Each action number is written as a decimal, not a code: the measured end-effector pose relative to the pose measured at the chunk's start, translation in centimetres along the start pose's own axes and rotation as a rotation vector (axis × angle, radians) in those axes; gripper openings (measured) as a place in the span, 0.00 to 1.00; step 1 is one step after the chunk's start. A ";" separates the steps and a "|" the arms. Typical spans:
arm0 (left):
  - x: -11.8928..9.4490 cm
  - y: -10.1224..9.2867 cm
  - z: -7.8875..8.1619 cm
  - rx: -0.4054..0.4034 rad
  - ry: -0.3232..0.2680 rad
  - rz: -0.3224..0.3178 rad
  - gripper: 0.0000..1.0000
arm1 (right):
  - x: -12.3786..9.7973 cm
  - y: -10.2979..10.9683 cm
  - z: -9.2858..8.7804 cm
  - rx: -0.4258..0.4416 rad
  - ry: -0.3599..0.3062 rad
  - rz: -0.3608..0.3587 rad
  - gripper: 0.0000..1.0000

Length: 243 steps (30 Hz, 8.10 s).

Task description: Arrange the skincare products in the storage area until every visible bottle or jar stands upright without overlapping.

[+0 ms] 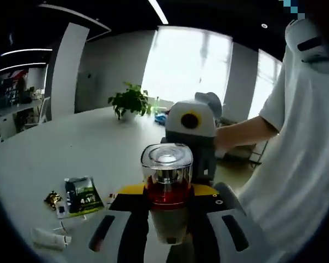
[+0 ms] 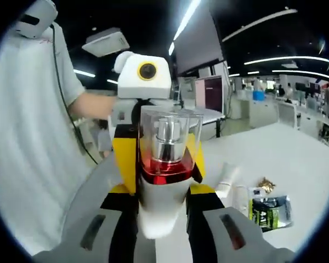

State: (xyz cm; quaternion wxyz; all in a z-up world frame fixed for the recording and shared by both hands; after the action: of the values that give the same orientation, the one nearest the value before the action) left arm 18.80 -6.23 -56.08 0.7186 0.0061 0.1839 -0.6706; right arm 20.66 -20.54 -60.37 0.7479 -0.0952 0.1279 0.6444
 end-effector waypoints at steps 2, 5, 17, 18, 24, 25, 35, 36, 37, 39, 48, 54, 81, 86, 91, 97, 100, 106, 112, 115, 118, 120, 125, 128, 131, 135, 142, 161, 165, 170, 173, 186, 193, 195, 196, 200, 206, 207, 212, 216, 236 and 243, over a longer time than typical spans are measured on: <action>0.5 0.1 0.0 0.037 0.008 -0.035 0.24 | -0.4 -0.1 -0.4 -0.005 0.004 0.009 0.31; 1.0 0.8 -0.5 0.036 0.014 -0.053 0.24 | -0.6 -0.2 -0.9 -0.001 0.019 -0.007 0.30; 4.3 3.2 -2.4 0.033 0.136 -0.093 0.24 | -0.5 -1.5 -4.1 -0.041 0.110 -0.119 0.29; 4.5 3.4 -2.6 0.044 0.145 -0.098 0.24 | -0.5 -1.6 -4.4 -0.042 0.117 -0.125 0.29; 5.7 4.9 -4.1 0.038 0.162 -0.112 0.24 | -0.1 -2.6 -6.5 -0.038 0.155 -0.168 0.29; 5.9 5.1 -4.2 0.036 0.169 -0.121 0.24 | -0.1 -2.7 -6.8 -0.039 0.159 -0.171 0.30; 7.7 6.6 -5.1 0.030 0.207 -0.150 0.24 | -0.4 -3.7 -8.6 -0.065 0.214 -0.209 0.30; 7.9 6.7 -5.2 0.031 0.208 -0.154 0.24 | -0.5 -3.9 -8.8 -0.069 0.218 -0.213 0.30; 8.0 6.8 -5.2 0.031 0.211 -0.157 0.24 | -0.5 -4.0 -8.9 -0.072 0.223 -0.216 0.30; 8.5 7.2 -5.4 0.033 0.215 -0.161 0.24 | -0.7 -4.3 -9.2 -0.082 0.242 -0.224 0.30; 9.6 8.0 -5.4 0.051 0.220 -0.175 0.25 | -1.6 -5.2 -9.9 -0.091 0.284 -0.247 0.30; 10.0 8.8 -5.7 0.055 0.228 -0.179 0.26 | -1.6 -5.8 -10.3 -0.111 0.316 -0.265 0.30; 12.7 14.1 -4.0 0.048 0.147 -0.151 0.26 | -4.1 -11.5 -10.8 -0.089 0.328 -0.328 0.30; 13.2 14.8 -3.6 0.049 0.144 -0.142 0.26 | -4.5 -12.7 -10.9 -0.093 0.332 -0.332 0.30; 13.4 15.6 -3.6 0.042 0.141 -0.138 0.26 | -4.4 -13.2 -11.0 -0.080 0.329 -0.344 0.30; 13.7 15.6 -3.3 0.045 0.141 -0.136 0.26 | -4.3 -13.2 -10.9 -0.069 0.324 -0.357 0.30; 13.7 15.6 -3.3 0.042 0.140 -0.135 0.26 | -4.3 -13.2 -10.9 -0.073 0.323 -0.358 0.30; 13.6 15.8 -3.3 0.029 0.139 -0.129 0.26 | -4.1 -13.4 -10.9 -0.079 0.325 -0.363 0.30; 13.5 15.7 -3.3 0.001 0.123 -0.134 0.30 | -3.9 -13.6 -11.0 -0.083 0.331 -0.365 0.31; 13.6 15.4 -3.2 -0.004 0.118 -0.134 0.33 | -4.0 -13.6 -11.1 -0.054 0.328 -0.385 0.32; 13.7 15.1 -3.0 -0.002 0.116 -0.129 0.37 | -4.1 -13.5 -11.2 -0.045 0.334 -0.397 0.35; 13.6 15.2 -3.0 0.000 0.117 -0.123 0.39 | -4.1 -13.5 -11.2 -0.036 0.334 -0.407 0.40; 13.0 15.0 -3.0 -0.004 0.127 -0.102 0.45 | -4.3 -13.3 -11.1 -0.011 0.333 -0.437 0.45; 12.4 14.5 -3.0 -0.051 0.131 -0.104 0.43 | -4.6 -12.8 -10.8 -0.015 0.327 -0.461 0.46; 11.6 14.2 -3.1 -0.046 0.120 -0.071 0.45 | -5.0 -12.6 -10.5 0.012 0.296 -0.490 0.49; 10.6 14.0 -3.3 -0.068 0.100 -0.029 0.56 | -5.3 -12.0 -10.2 0.036 0.283 -0.529 0.53; 8.8 12.9 -3.8 -0.126 0.091 0.028 0.64 | -5.8 -10.7 -9.5 0.073 0.268 -0.599 0.64; 2.7 9.6 -5.9 -0.266 -0.026 0.195 0.87 | -7.7 -7.0 -8.5 0.175 0.232 -0.761 0.76; 0.8 8.7 -6.6 -0.284 -0.057 0.279 0.89 | -7.9 -6.0 -8.4 0.187 0.235 -0.777 0.79; -1.1 7.2 -7.6 -0.320 -0.078 0.354 0.92 | -8.0 -5.1 -7.9 0.202 0.204 -0.820 0.87; -2.2 6.2 -8.3 -0.339 -0.077 0.393 0.93 | -7.9 -4.6 -7.7 0.201 0.210 -0.820 0.87; -6.6 2.7 -11.5 -0.414 -0.136 0.516 0.98 | -7.9 -2.3 -8.2 0.236 0.227 -0.838 0.94; -8.2 1.1 -12.0 -0.403 -0.126 0.579 0.98 | -8.3 -1.4 -8.5 0.266 0.234 -0.850 0.97; -8.8 0.5 -12.0 -0.409 -0.134 0.600 0.97 | -8.4 -1.2 -8.6 0.275 0.242 -0.849 0.97; -9.3 0.3 -12.2 -0.406 -0.134 0.616 0.97 | -8.4 -1.0 -8.6 0.276 0.243 -0.849 0.98; -10.5 -0.5 -12.9 -0.412 -0.129 0.654 0.96 | -8.5 -0.5 -8.6 0.297 0.239 -0.853 0.99; -11.1 -1.5 -13.3 -0.441 -0.176 0.688 0.95 | -8.2 0.5 -8.7 0.303 0.249 -0.837 0.98; -11.1 -1.7 -13.4 -0.442 -0.181 0.691 0.95 | -8.2 0.7 -8.7 0.302 0.254 -0.833 0.98; -10.9 -1.6 -13.7 -0.439 -0.159 0.705 0.94 | -8.0 1.2 -9.1 0.321 0.260 -0.820 0.98; -11.3 -1.2 -13.9 -0.435 -0.181 0.720 0.94 | -7.9 1.1 -9.7 0.321 0.280 -0.807 0.98; -11.0 -0.8 -14.2 -0.484 -0.189 0.719 0.92 | -6.5 0.5 -9.6 0.334 0.284 -0.760 0.99; -11.1 -0.2 -14.6 -0.496 -0.174 0.715 0.91 | -5.9 0.9 -9.4 0.355 0.297 -0.747 0.97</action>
State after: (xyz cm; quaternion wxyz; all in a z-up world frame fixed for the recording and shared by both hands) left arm 14.47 8.09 -66.59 0.8979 -0.1597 0.2645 -0.3134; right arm 18.32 -28.84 -67.37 0.9079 -0.0965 0.2993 0.2770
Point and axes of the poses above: the point that each gripper's makers call its tool centre point, and the gripper's own axes: x roughly forward along the fingers, y roughly to its left, z roughly out of its top, the point moved 10 cm from there along -x, roughly backward along the fingers, and after that the axes turned 13 degrees about -z, right-handed, at the moved point
